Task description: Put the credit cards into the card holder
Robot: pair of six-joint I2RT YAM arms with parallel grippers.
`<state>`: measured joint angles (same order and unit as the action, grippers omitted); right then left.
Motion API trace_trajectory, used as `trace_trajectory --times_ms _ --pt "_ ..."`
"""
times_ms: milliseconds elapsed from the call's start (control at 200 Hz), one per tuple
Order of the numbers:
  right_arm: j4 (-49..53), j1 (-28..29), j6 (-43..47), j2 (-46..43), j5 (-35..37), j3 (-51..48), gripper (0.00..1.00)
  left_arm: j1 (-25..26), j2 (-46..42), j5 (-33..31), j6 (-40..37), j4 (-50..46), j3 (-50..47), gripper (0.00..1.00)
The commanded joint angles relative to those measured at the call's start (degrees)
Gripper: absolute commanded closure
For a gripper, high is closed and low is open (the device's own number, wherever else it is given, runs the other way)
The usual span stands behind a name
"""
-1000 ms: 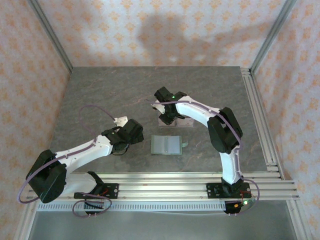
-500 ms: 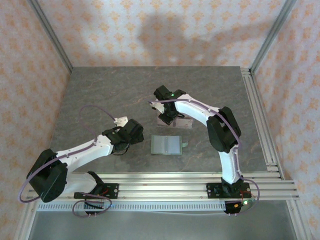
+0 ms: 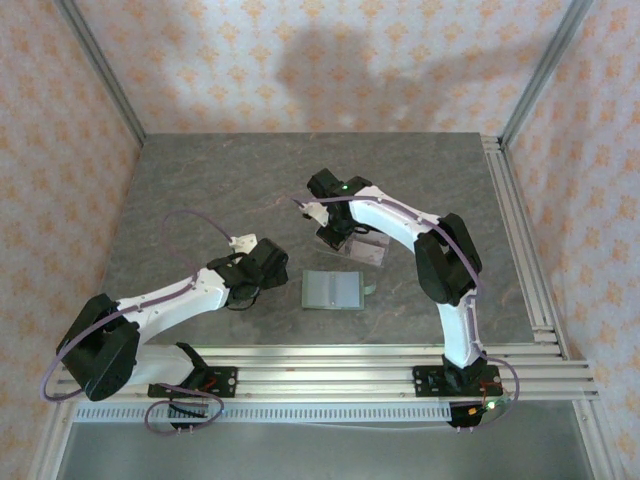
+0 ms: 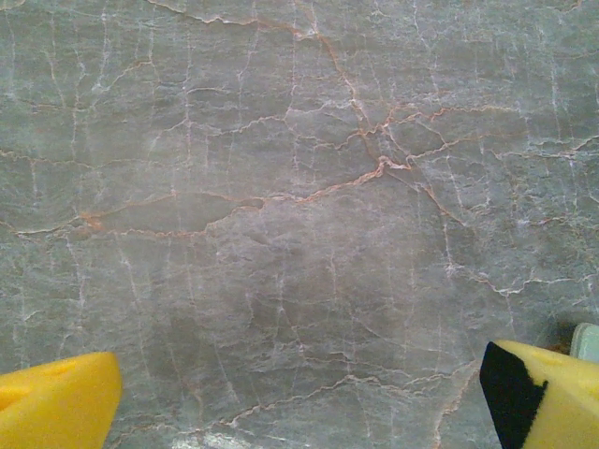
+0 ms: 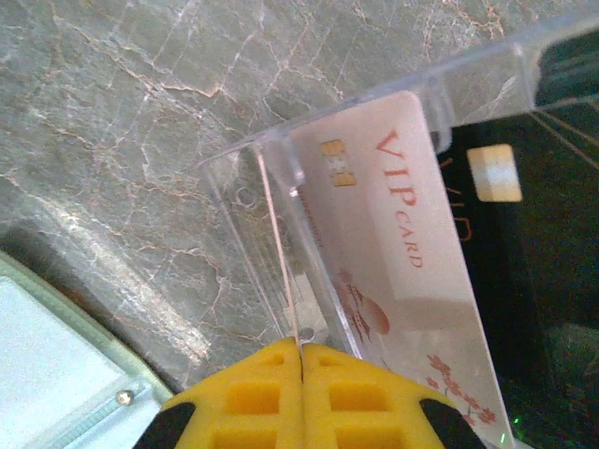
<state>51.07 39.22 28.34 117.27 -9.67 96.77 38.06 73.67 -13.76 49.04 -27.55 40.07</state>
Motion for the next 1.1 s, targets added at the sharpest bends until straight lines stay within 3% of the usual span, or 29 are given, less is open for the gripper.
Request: trace_trajectory --times_ms 0,841,1091 --pt "3.5 0.2 -0.3 -2.3 -0.8 2.8 1.00 -0.7 0.3 -1.3 -0.3 -0.2 1.5 0.00" --pt "9.7 0.4 0.1 -3.7 -1.4 9.2 1.00 -0.7 0.8 -1.1 -0.8 -0.1 2.3 0.00" --pt "9.7 0.9 -1.5 -8.3 -1.7 8.7 1.00 -0.8 0.7 -0.9 -1.7 -0.5 3.4 0.00"
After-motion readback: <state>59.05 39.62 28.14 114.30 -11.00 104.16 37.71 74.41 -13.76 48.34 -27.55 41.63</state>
